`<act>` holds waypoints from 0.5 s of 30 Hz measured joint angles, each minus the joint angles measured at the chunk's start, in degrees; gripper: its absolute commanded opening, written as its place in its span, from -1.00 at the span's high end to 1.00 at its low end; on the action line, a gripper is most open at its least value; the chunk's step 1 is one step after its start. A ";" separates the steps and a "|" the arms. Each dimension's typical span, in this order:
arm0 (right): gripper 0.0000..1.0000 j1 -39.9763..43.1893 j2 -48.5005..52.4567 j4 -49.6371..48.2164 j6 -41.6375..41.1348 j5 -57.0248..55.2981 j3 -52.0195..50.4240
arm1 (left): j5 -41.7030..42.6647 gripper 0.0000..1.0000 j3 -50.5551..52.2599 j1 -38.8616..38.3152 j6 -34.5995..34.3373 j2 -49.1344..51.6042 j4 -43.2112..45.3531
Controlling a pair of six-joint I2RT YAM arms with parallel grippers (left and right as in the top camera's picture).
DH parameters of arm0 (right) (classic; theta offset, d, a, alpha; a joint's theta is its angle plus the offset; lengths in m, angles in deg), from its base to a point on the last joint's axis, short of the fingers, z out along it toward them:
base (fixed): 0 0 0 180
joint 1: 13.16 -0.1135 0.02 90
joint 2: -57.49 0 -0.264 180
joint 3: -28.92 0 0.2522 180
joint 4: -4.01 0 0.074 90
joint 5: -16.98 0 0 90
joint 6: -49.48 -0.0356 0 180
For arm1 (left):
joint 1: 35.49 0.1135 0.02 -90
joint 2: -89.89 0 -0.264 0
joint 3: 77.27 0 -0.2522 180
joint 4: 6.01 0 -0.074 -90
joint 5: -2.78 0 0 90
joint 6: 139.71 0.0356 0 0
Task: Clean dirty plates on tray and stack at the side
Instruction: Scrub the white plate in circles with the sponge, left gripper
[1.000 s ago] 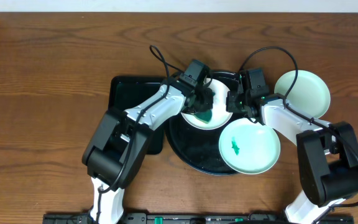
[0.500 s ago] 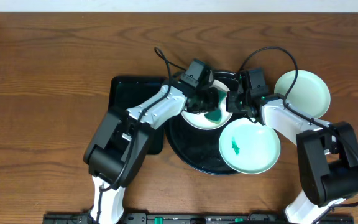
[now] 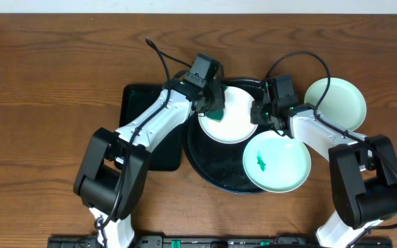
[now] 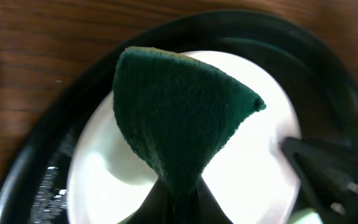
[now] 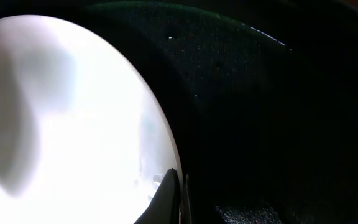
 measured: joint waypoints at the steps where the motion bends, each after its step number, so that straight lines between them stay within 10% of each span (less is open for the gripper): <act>1: 0.97 0.00 0.00 0.00 -0.02 0.00 0.00 | -0.74 0.85 0.00 0.00 0.22 0.04 -0.22; 15: 0.97 0.00 0.00 -0.04 -0.02 0.02 0.00 | -6.75 0.85 0.07 -0.28 0.63 3.34 -0.22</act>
